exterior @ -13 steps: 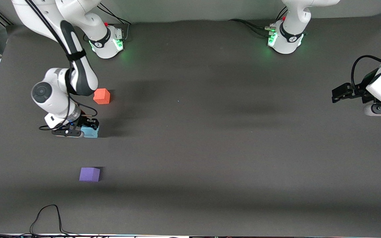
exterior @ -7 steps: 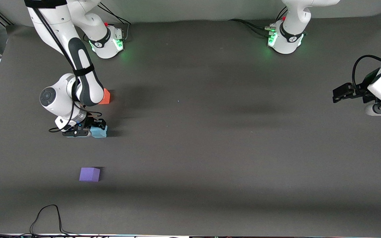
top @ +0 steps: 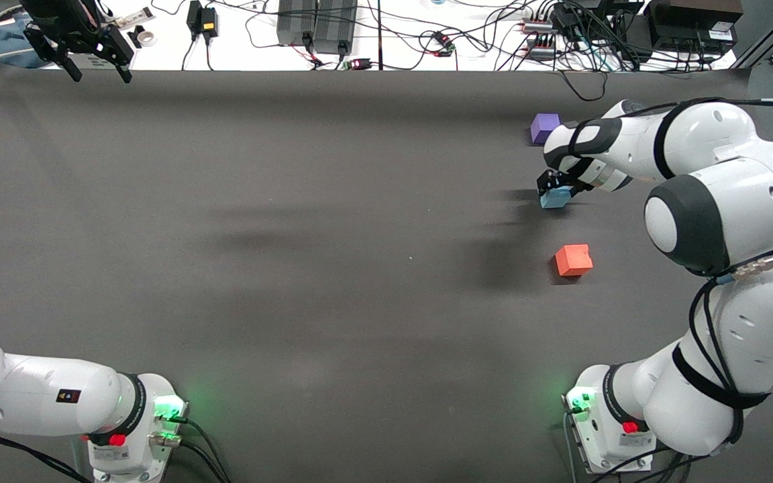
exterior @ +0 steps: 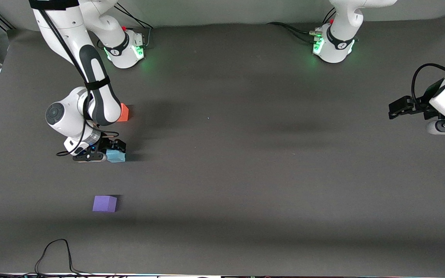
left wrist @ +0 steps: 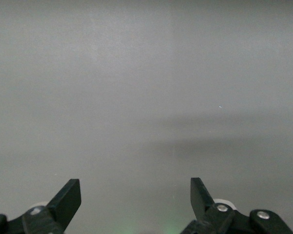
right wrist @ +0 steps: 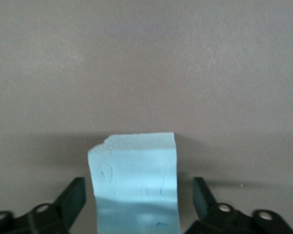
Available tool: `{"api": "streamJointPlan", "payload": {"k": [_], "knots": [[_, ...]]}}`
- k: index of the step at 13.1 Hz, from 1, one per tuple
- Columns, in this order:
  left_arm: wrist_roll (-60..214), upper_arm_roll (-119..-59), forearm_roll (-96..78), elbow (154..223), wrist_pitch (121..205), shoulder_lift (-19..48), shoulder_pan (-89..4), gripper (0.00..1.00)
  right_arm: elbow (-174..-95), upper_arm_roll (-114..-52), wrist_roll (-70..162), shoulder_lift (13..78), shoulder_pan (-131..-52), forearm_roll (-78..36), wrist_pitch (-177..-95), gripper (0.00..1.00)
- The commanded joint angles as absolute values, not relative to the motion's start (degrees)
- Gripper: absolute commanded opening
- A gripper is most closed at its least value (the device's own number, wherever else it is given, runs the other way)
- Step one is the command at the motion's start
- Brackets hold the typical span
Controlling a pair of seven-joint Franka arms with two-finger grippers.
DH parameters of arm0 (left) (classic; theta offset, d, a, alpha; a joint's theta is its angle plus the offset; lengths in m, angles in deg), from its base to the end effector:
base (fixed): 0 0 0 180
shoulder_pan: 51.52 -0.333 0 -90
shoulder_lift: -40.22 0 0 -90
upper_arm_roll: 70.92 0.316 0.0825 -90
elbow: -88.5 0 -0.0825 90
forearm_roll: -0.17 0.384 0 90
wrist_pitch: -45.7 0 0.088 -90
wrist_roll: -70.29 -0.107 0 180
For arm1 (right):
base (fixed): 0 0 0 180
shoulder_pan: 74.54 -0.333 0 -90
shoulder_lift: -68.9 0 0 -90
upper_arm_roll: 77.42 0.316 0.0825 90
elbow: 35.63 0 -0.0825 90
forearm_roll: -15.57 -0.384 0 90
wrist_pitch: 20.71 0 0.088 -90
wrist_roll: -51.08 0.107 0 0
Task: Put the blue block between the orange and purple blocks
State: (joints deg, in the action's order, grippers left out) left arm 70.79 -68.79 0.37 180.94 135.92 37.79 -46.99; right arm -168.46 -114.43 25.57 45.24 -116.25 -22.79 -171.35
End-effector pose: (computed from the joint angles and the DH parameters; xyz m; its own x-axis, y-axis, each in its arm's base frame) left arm 0.5640 -0.0237 0.5811 0.9962 -0.0329 -0.0810 -0.0335 -0.9994 -0.0058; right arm 0.5174 0.0152 0.1994 0.9982 -0.0176 0.0581 -0.0132 -0.9971 -0.0745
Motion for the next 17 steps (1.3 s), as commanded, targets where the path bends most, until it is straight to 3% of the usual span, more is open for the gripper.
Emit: {"api": "streamJointPlan", "payload": {"k": [1,4,7,10,13,17], "knots": [[70.4,-68.4,0.3,180.3,134.8,38.3,-46.4,1.0,-166.3,-115.3,24.4,46.0,-116.9,-24.7,-170.2,1.0],[70.5,-68.4,0.3,180.3,135.0,38.2,-46.4,1.0,-162.8,-117.8,24.4,47.1,-116.9,-22.2,-165.8,1.0],[70.7,-68.4,0.3,180.3,135.1,38.1,-46.4,1.0,-155.6,-120.6,34.1,47.5,-118.1,-14.1,-156.5,1.0],[70.7,-68.4,0.3,180.3,135.3,38.0,-46.4,1.0,-146.9,-119.3,42.5,50.6,-115.9,-6.7,-144.4,1.0],[70.8,-68.3,0.3,180.3,135.3,38.0,-46.4,1.0,-141.0,-114.5,45.0,57.2,-110.6,1.5,-136.8,1.0],[70.9,-68.4,0.3,180.3,135.3,38.0,-46.4,1.0,-139.8,-98.9,48.5,67.8,-95.7,4.4,-128.3,1.0]]}}
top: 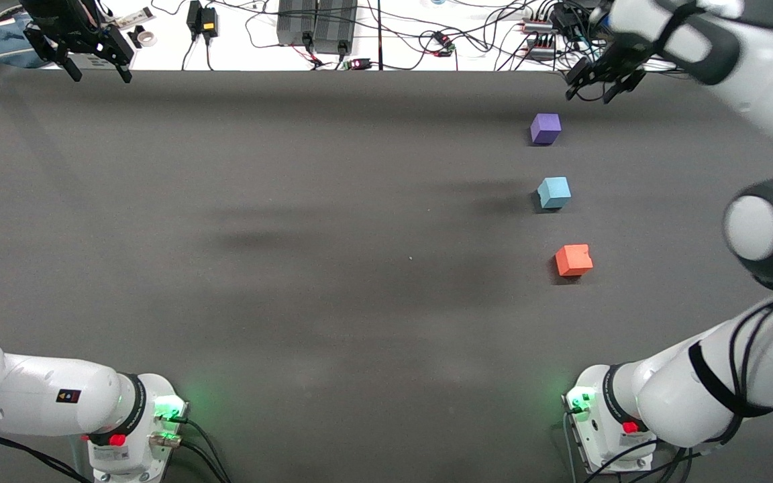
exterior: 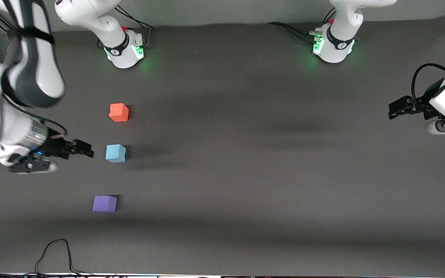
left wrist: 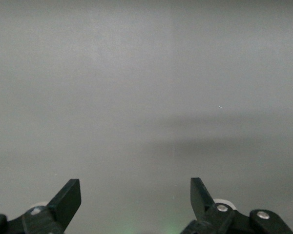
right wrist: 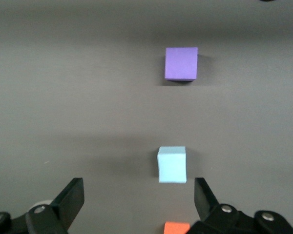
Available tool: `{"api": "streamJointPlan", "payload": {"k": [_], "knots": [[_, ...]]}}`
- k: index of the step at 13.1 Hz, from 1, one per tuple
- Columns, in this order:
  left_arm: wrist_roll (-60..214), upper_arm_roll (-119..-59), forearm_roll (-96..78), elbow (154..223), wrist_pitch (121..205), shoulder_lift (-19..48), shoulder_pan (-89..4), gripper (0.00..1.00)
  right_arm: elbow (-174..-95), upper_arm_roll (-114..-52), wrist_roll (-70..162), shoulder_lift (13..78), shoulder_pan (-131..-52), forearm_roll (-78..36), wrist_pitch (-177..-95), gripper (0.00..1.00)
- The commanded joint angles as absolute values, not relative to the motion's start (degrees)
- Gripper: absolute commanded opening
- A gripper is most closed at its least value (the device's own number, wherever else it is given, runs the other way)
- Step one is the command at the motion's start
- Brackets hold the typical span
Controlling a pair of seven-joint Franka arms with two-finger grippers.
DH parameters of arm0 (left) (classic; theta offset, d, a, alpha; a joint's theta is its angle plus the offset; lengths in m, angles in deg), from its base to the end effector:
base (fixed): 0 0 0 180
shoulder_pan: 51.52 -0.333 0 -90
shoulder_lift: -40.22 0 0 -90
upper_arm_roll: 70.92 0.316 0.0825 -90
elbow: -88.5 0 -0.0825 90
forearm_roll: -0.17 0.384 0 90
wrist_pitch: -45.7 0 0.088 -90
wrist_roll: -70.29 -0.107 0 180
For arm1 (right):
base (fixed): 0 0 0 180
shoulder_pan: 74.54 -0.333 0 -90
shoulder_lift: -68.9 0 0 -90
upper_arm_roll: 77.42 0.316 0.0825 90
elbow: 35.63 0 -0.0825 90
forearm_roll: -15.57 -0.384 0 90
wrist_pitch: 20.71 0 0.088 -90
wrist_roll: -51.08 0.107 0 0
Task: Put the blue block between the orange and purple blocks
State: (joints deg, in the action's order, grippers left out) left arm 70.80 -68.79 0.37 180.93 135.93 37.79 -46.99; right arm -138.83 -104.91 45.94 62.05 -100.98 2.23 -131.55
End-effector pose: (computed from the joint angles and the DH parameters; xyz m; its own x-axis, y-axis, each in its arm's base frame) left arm 0.5640 -0.0237 0.5812 0.9962 -0.0328 -0.0806 -0.0333 -0.9994 -0.0058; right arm 0.5970 0.0151 0.4856 0.9993 -0.0079 0.0372 -0.0018 -0.9869 -0.1612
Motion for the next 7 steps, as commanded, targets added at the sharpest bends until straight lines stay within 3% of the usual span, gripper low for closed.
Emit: {"api": "streamJointPlan", "payload": {"k": [1,7], "knots": [[70.9,-68.4,0.3,180.3,135.3,38.0,-46.4,1.0,-139.4,-96.4,49.6,69.7,-93.4,6.3,-126.2,1.0],[71.0,-68.3,0.3,180.4,135.3,38.0,-46.4,1.0,-140.0,-77.5,52.0,81.5,-76.9,13.8,-116.9,1.0]]}}
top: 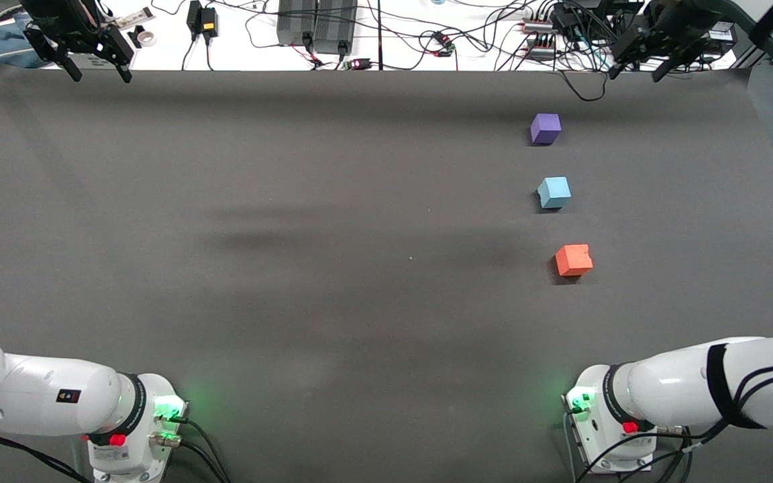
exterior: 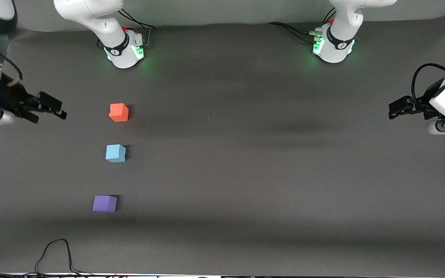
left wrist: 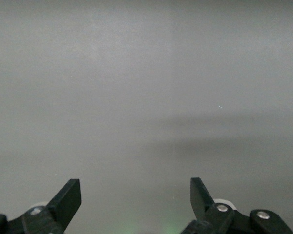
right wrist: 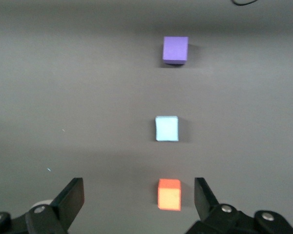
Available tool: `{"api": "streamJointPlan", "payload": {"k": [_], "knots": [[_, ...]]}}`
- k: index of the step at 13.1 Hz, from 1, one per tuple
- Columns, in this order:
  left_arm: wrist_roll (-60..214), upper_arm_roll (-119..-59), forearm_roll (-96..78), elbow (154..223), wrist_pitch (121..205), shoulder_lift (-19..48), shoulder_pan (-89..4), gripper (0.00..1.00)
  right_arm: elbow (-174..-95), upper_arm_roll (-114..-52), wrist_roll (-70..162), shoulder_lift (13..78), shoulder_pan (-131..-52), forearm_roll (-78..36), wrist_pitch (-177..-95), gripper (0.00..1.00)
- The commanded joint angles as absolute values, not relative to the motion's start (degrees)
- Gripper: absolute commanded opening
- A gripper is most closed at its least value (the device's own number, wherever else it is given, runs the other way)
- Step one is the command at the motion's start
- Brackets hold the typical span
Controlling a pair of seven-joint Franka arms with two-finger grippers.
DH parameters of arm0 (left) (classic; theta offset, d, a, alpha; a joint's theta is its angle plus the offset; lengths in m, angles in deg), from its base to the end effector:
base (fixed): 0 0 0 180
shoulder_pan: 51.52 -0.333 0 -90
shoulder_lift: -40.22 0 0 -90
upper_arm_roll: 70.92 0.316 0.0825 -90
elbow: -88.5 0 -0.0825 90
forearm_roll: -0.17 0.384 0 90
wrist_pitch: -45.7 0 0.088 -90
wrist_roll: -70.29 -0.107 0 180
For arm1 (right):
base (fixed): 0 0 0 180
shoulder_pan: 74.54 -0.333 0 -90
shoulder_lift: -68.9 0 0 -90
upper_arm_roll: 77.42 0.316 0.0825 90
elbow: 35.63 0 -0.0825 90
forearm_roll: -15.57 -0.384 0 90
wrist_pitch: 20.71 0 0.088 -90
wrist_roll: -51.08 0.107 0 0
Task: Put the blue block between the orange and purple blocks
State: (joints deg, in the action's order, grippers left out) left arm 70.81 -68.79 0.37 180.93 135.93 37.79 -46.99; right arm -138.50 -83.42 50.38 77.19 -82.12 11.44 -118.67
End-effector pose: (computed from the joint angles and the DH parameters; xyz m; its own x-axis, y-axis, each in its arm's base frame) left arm 0.5640 -0.0237 0.5812 0.9962 -0.0326 -0.0806 -0.0332 -0.9994 -0.0058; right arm 0.5195 0.0175 0.6074 0.9978 0.0299 0.0587 0.0349 -0.9957 -0.0861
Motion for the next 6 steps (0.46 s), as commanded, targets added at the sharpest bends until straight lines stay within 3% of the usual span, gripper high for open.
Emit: {"api": "streamJointPlan", "payload": {"k": [1,6], "knots": [[71.0,-68.4,0.3,180.4,135.3,38.0,-46.4,1.0,-140.8,-76.7,51.5,82.7,-75.3,13.8,-116.3,1.0],[71.0,-68.4,0.3,180.4,135.3,38.0,-46.4,1.0,-142.4,-77.5,51.2,82.4,-75.4,13.7,-116.3,1.0]]}}
